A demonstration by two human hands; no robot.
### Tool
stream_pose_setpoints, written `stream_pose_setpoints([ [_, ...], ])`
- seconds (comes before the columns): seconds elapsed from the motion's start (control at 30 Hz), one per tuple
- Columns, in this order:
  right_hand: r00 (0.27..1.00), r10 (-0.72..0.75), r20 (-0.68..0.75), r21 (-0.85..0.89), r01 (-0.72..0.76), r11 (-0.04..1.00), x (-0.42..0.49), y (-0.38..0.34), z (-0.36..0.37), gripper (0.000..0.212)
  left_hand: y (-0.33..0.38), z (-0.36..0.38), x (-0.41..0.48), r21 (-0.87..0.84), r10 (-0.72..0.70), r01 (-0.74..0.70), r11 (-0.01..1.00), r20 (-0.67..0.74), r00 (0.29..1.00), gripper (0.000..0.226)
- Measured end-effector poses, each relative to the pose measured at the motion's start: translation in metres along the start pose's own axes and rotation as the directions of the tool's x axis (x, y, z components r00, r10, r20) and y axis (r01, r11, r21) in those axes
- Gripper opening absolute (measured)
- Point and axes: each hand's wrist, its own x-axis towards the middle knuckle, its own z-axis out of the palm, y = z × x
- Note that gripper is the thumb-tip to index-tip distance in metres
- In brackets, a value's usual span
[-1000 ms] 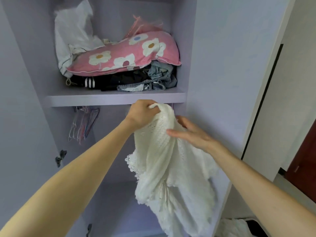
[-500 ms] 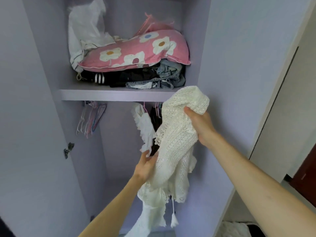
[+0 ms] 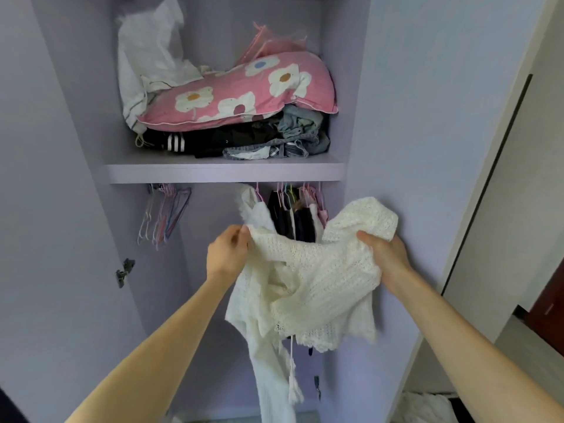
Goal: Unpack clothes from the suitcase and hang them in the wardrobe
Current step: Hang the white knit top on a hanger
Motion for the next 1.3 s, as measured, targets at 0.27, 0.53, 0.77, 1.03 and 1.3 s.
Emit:
stream_pose_setpoints([
  [0.27,0.953,-0.108,0.283,-0.405,0.221,0.887,-0.027,0.023,0.036,0.086,0.076,-0.005,0.018,-0.246,0.108,-0.066,0.967,0.162,0.981,0.03],
  [0.53,0.835,-0.272,0.478,-0.566,0.53,0.632,-0.025,0.013,0.084,0.036,0.081,-0.02,0.021,0.276,0.447,-0.525,0.805,0.299,0.843,0.032],
  [0.77,0.811,-0.422,0.405,-0.656,0.579,0.485,-0.008,-0.011,0.074,0.019,0.024,-0.057,0.018,0.673,0.26,-0.577,0.462,0.519,0.814,0.044],
  [1.03,0.811,-0.344,0.474,-0.638,0.585,0.501,0.0,-0.01,0.069,0.041,0.003,-0.079,0.032,0.668,-0.007,-0.284,0.688,0.397,0.918,0.013],
  [1.3,0.855,-0.115,0.506,-0.855,0.515,0.066,0.004,0.013,0.052,0.034,0.008,-0.088,0.037,0.738,-0.019,-0.178,0.651,0.25,0.968,0.02],
])
